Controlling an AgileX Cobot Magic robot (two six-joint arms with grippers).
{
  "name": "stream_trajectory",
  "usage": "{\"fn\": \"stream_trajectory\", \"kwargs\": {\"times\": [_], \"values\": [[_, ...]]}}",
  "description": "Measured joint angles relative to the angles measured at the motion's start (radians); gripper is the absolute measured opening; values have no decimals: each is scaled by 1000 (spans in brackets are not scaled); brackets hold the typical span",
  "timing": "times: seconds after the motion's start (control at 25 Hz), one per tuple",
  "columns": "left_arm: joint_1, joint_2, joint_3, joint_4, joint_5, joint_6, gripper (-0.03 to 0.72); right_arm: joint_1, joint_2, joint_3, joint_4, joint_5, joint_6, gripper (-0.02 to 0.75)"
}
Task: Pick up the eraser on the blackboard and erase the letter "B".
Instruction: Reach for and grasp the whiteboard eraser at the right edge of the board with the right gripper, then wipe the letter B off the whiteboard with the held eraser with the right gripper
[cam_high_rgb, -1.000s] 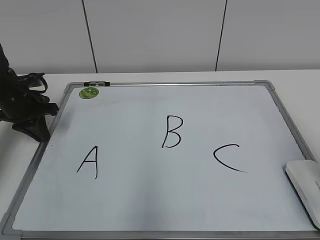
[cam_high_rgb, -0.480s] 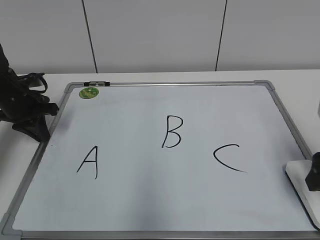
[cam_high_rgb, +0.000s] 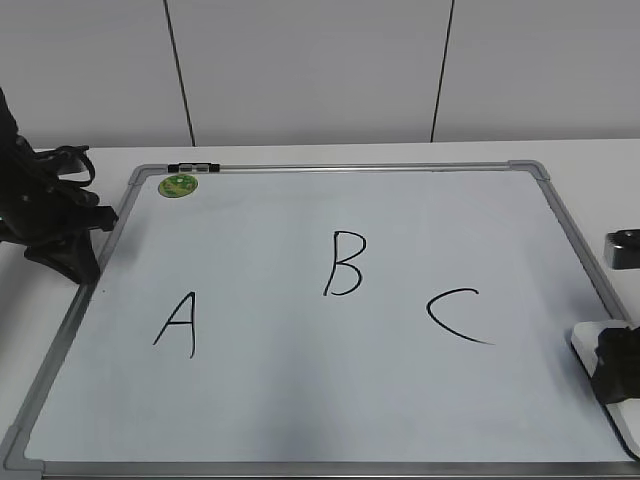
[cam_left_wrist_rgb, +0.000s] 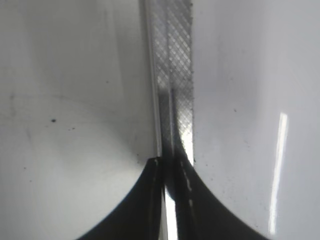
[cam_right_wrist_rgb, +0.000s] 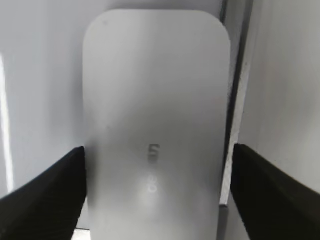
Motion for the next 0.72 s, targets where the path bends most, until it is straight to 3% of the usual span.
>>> {"fn": "stream_trajectory", "kwargs": {"times": [0.12, 0.28, 0.72], "values": [[0, 0, 0, 0, 0, 0, 36, 0, 14, 0, 2, -10, -2, 638], [0, 0, 0, 0, 0, 0, 36, 0, 16, 0, 6, -12, -2, 539], [0, 0, 0, 0, 0, 0, 36, 2, -28, -109, 7, 128, -2, 536]]}}
